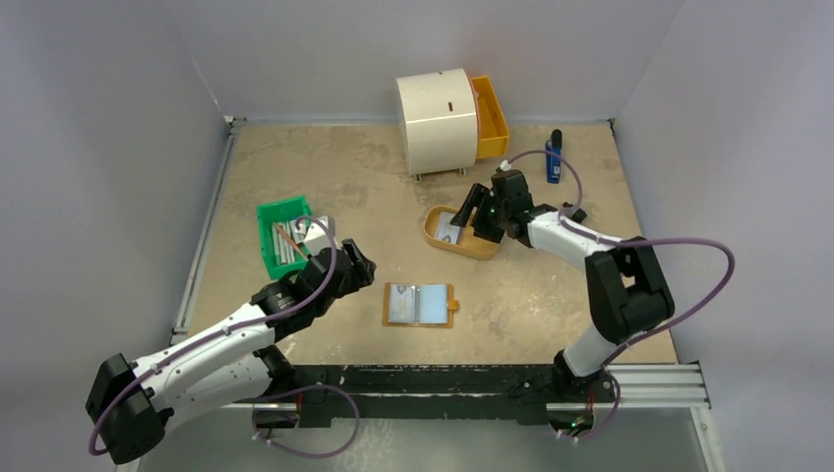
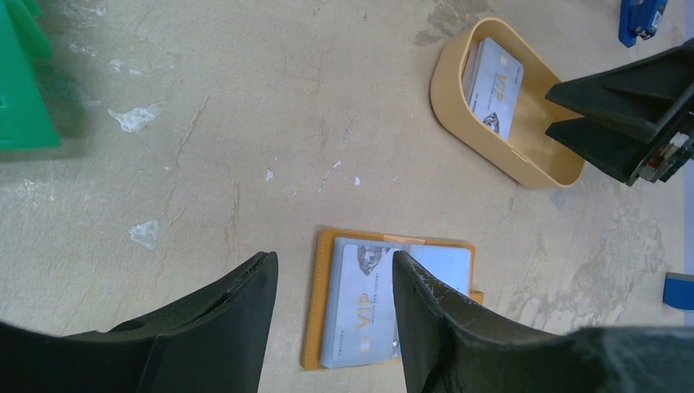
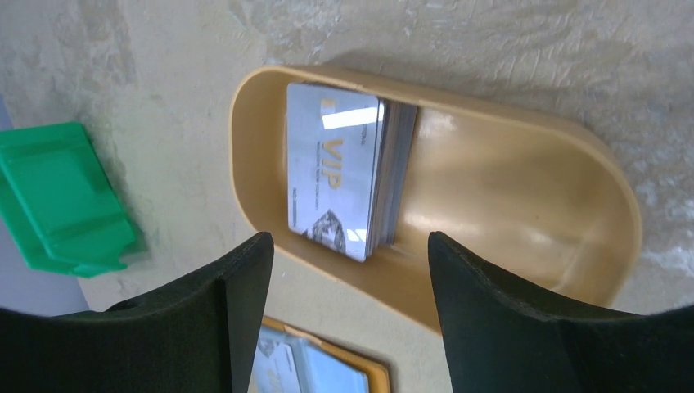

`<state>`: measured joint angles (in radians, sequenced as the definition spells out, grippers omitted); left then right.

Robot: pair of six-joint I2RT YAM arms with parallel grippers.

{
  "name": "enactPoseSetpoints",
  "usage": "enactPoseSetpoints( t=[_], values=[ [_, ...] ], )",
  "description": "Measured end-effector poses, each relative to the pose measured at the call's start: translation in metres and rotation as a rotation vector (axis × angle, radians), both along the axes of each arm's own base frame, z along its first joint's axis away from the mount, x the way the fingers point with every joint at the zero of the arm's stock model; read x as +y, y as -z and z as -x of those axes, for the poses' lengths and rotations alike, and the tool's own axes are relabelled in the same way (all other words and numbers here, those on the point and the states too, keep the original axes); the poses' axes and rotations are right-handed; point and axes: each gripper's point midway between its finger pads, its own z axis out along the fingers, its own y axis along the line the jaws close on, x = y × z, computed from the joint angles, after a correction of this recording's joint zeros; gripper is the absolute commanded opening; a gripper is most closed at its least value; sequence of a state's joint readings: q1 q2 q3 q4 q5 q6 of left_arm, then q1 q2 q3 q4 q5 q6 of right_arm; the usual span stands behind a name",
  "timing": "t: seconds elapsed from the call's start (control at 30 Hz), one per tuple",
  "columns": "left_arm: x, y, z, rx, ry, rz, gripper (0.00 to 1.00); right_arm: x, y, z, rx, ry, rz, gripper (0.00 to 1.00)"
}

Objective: Put the credit cards into the card holder
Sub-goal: Pick up the credit card from the storage box.

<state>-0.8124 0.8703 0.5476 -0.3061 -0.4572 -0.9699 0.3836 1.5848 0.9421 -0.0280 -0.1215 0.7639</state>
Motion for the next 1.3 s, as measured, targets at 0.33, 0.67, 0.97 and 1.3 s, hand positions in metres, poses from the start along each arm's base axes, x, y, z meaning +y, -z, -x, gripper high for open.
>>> enactPoseSetpoints(
  t=[0.33, 0.67, 0.97, 1.3],
  values=[
    [0.001, 0.013, 0.002, 0.028, -0.001, -0.018, 0.52, 0.007, 0.04, -0.015, 0.086, 0.005, 0.015, 0.65],
    [0.001, 0.017, 0.002, 0.036, -0.005, -0.015, 0.51, 0.012, 0.046, -0.018, 0.096, -0.009, 0.0, 0.49],
    [0.002, 0.024, 0.005, 0.053, -0.008, -0.023, 0.5, 0.013, 0.046, -0.02, 0.086, -0.006, -0.007, 0.38],
    [0.002, 0.028, 0.005, 0.064, -0.01, -0.028, 0.49, 0.006, 0.043, -0.016, 0.069, 0.009, -0.028, 0.27]
  ],
)
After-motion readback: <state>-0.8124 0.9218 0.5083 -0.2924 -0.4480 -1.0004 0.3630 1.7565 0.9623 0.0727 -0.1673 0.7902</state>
